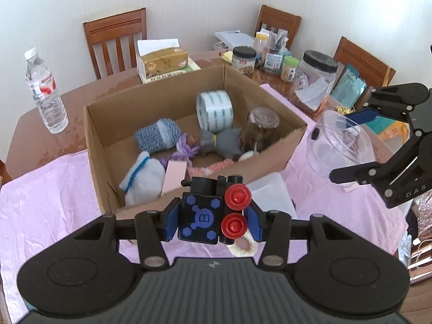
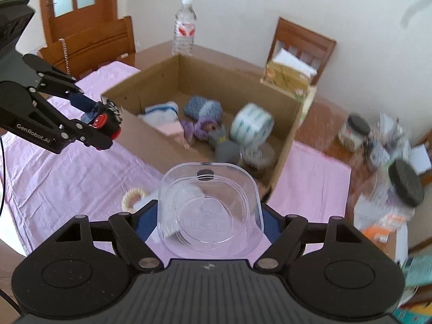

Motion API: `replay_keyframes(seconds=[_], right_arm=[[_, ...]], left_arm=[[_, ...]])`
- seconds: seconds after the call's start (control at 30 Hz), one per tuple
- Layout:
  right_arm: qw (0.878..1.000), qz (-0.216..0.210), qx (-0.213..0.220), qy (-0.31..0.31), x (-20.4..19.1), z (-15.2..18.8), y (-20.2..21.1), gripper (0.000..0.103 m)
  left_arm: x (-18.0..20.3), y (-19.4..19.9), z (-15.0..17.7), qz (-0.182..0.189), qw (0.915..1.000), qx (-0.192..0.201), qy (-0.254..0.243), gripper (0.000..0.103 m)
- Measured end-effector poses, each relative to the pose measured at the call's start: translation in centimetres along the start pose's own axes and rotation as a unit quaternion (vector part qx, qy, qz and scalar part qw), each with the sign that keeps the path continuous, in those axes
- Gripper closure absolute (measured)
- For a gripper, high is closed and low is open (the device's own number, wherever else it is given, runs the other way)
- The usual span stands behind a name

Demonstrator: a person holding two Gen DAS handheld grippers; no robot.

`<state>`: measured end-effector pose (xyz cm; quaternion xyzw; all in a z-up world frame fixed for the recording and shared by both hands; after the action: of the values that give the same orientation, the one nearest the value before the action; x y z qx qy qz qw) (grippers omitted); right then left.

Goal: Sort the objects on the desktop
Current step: 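Carry the block and bowl into the cardboard box and open both tools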

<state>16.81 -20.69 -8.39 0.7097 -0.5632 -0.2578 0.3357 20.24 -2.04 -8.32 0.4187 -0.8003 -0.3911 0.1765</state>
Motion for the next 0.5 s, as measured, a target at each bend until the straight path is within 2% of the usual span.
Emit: replay_keyframes(seconds=[0.23, 0.5], right_arm=[[0.999, 0.003, 0.031, 0.031, -0.9, -3.3, 0.3, 0.021], [0.998, -0.001, 0.042, 0.039, -1.3, -6.2, -1.0, 0.021]], left_arm=[[-1.5, 0.6, -1.9, -0.010, 0.9997, 0.012, -0.021, 0.054], [-3.8, -0.4, -3.6, -0.023, 0.9995, 0.011, -0.020, 0.054]])
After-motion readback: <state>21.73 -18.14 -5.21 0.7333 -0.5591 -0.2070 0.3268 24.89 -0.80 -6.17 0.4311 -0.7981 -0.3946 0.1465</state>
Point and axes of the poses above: each gripper's, at about its wrist camera, not at the fingertips, and y roughly against the way its jaws point, x to its right, z to its underside, the point moved 6 cm from there along -y, roughly the way its jaws point, and after that the axes turned 9 degrees about -y, right-handed, at the moved point
